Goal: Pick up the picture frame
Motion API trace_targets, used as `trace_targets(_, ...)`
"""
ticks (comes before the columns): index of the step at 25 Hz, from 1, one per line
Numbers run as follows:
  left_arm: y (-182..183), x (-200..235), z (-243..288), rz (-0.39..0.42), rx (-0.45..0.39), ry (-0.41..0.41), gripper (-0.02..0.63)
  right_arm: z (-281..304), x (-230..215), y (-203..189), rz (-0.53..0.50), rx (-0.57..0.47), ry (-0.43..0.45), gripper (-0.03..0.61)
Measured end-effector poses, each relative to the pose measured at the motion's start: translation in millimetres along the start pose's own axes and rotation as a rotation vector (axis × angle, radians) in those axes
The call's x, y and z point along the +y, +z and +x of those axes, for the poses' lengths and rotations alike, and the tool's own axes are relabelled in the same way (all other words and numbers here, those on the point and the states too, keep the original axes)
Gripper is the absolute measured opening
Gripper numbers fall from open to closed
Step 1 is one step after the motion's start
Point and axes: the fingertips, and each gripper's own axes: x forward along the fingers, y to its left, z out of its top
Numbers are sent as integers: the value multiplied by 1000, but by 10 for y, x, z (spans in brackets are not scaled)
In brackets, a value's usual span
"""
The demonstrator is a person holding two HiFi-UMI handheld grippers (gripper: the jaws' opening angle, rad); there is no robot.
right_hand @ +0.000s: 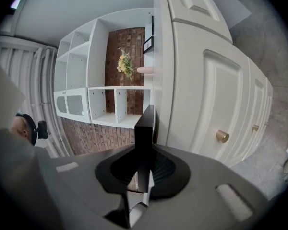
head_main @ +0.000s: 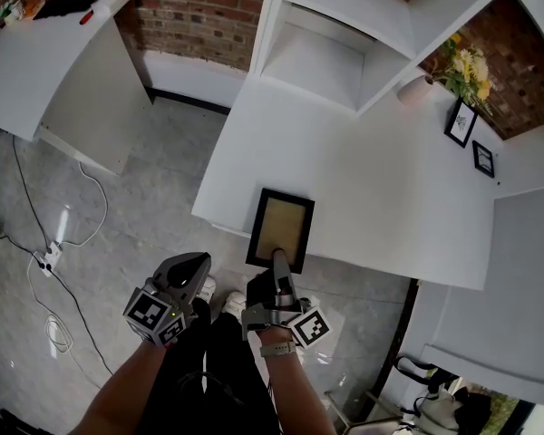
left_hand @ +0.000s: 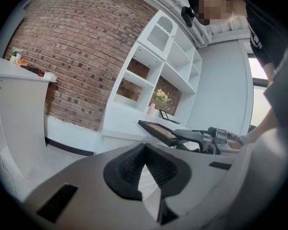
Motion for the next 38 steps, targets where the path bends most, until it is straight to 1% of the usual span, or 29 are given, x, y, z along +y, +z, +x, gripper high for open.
trace_targets(5,81,3,-13,10,-9,-5,5,38,156,112,-170,20,6,44)
trace_targets(11,228,-20,5,28,-25,-19,5,35,264,295,-266,-13,-16,43)
trace_targets(14,350,-36,33,42,-40,-27,5,32,365,335,-354,7,-24,43)
trace_targets(18,525,-64,82,60,-69,-42,5,-19,419,373,-455,35,-63,43)
trace_targets(23,700,-118,120,79,-97,-57,5,-39,624,387,-631,71,-50,43)
trace_targets(32,940,-186,120,105,-107,-72,5,-80,865,488,-851,85,-49,43)
trace_targets(38,1117,-203,107,124,-132,-88,5,-83,1028,492,-960,91,-43,43)
